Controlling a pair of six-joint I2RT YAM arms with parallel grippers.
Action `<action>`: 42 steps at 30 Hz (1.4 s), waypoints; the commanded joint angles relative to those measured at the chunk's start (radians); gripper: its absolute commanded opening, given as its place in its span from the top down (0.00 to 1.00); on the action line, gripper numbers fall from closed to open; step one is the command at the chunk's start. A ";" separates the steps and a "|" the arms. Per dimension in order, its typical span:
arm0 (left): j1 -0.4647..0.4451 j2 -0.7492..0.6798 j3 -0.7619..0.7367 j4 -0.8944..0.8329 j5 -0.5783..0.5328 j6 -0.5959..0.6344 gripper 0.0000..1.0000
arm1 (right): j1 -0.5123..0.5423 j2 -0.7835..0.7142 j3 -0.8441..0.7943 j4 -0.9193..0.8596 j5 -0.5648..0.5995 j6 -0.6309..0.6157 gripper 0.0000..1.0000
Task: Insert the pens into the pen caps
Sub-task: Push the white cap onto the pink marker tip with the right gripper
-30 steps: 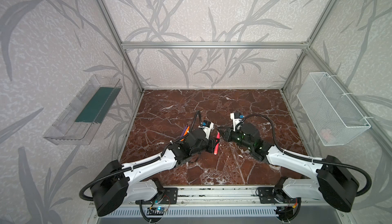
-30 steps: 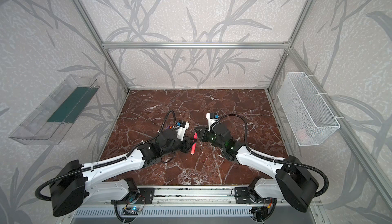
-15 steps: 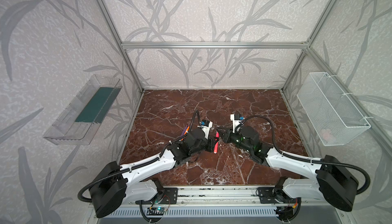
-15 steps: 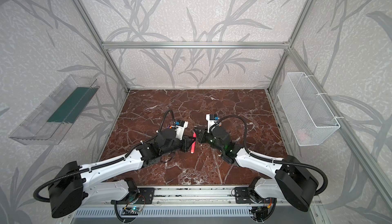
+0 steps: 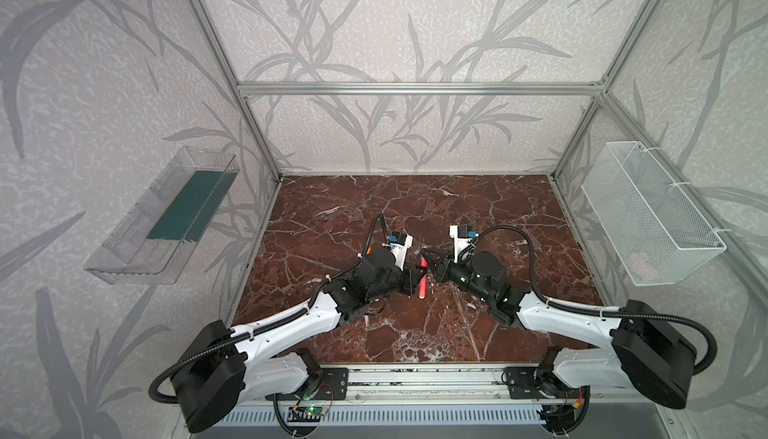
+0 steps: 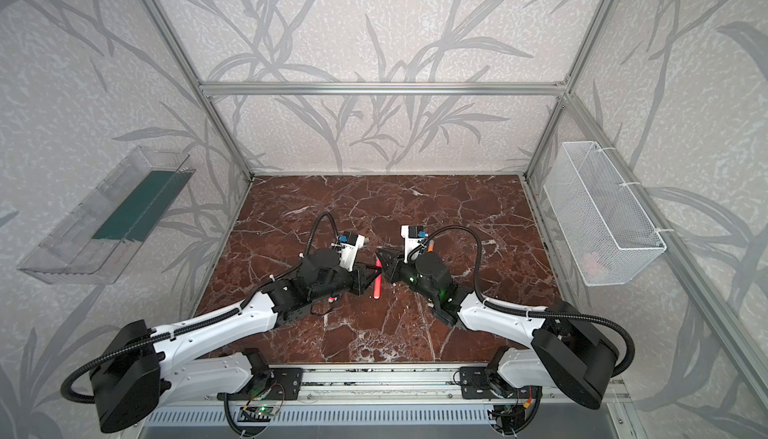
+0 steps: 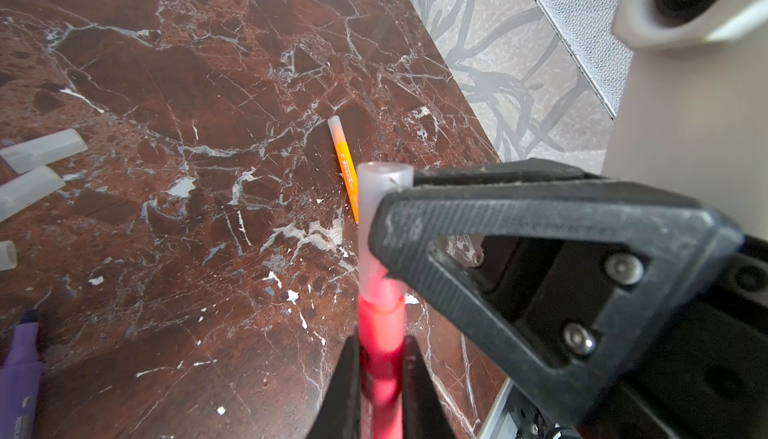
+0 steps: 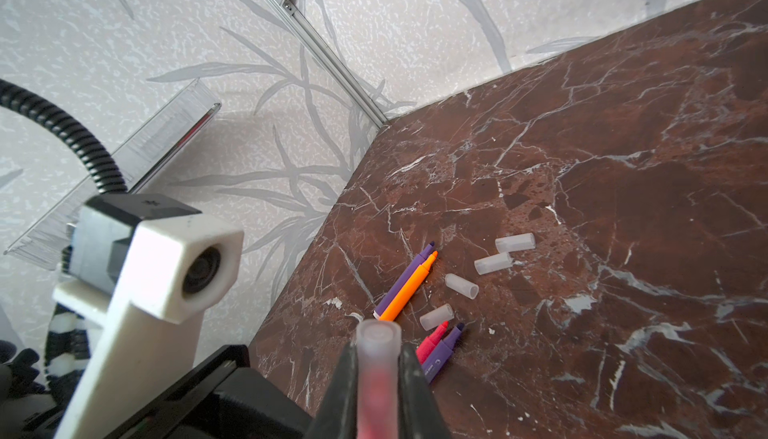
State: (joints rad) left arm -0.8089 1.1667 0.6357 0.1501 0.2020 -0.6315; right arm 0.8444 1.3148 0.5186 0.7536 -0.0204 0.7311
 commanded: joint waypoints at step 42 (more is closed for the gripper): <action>0.101 -0.154 -0.028 0.023 0.114 0.023 1.00 | -0.189 -0.120 -0.046 0.071 -0.573 -0.140 1.00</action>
State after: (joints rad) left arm -0.7570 1.0470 0.5991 0.1707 0.4091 -0.5911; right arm 0.6739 1.2312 0.5037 0.7982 -0.5171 0.6094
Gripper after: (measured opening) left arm 0.140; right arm 0.158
